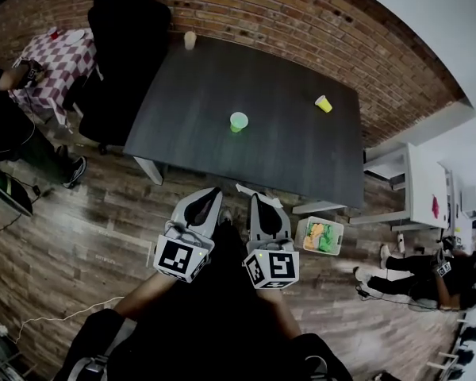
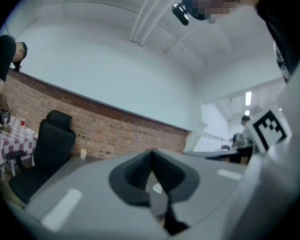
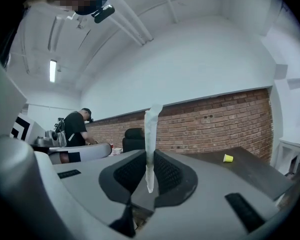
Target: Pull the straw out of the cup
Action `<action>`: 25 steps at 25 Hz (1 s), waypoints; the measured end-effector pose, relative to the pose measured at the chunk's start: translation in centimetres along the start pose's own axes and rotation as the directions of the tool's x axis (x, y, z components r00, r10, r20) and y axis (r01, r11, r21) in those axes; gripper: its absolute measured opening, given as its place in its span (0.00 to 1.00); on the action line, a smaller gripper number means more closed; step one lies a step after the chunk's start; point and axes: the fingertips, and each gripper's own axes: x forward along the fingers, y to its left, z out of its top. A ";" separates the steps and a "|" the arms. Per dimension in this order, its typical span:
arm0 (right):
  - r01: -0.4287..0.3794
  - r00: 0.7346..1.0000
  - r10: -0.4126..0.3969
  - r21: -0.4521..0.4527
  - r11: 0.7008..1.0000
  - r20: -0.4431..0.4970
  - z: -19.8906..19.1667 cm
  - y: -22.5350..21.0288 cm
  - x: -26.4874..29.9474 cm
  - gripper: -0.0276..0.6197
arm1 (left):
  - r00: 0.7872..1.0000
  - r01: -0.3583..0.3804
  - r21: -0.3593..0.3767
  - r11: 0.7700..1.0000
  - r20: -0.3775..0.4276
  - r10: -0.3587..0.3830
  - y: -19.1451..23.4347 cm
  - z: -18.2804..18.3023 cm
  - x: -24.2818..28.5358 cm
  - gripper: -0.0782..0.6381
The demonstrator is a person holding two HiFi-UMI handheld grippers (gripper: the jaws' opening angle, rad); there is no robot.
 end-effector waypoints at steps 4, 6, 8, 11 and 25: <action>0.021 1.000 -0.021 0.001 1.000 -0.010 -0.2 0.4 -2.8 0.11 | 1.000 0.008 -0.016 1.000 -0.011 -0.008 -1.3 -0.3 -1.9 0.12; 0.033 0.999 -0.033 0.004 0.999 -0.007 0.0 -0.1 -4.0 0.11 | 1.000 0.012 -0.016 1.000 -0.015 -0.012 -2.0 -0.4 -2.1 0.12; 0.046 0.999 -0.046 0.008 0.999 -0.007 0.0 -0.7 -5.0 0.11 | 1.000 0.015 -0.015 1.000 -0.019 -0.015 -2.7 -0.6 -2.1 0.12; 0.058 0.998 -0.058 0.023 0.998 -0.012 -0.1 -1.5 -6.3 0.11 | 0.999 0.017 -0.010 1.000 -0.031 -0.017 -3.8 -0.9 -2.1 0.12; 0.006 1.000 -0.007 0.035 0.999 0.014 1.2 -3.9 -9.8 0.11 | 0.998 0.026 0.001 1.000 -0.055 -0.026 -9.1 -1.4 -1.2 0.12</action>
